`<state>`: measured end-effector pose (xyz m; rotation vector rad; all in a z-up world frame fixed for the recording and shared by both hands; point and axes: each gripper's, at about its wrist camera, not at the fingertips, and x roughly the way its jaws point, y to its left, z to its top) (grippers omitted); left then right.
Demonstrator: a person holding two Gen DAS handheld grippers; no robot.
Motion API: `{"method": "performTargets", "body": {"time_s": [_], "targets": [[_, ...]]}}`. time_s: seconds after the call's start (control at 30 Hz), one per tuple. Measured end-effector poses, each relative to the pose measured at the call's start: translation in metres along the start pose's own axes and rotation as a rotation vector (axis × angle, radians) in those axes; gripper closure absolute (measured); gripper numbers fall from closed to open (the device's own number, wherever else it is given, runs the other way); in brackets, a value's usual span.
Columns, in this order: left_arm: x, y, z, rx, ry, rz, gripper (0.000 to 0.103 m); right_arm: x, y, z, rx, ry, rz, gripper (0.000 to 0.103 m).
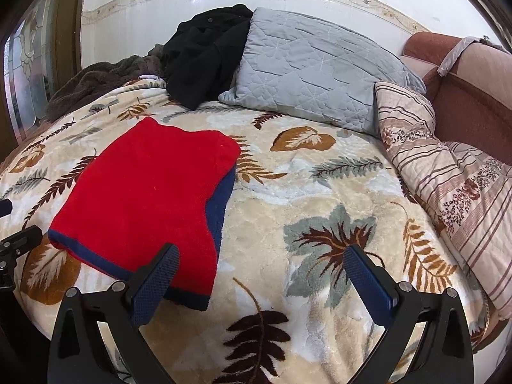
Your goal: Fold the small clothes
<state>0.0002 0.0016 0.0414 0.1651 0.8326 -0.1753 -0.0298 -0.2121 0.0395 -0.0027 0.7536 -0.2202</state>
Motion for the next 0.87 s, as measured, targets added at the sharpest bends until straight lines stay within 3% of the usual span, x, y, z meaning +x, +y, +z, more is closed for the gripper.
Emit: {"method": "performTargets", "body": {"time_s": [0.23,0.87], "targets": [[-0.005,-0.009,0.001,0.013,-0.024,-0.036,0.001,0.002,-0.007,0.000,0.032,0.008,-0.004,0.000],[-0.007,-0.031,0.001,0.045,0.004,-0.083,0.001,0.002,-0.015,-0.001,0.070,0.013,-0.006,0.000]]}}
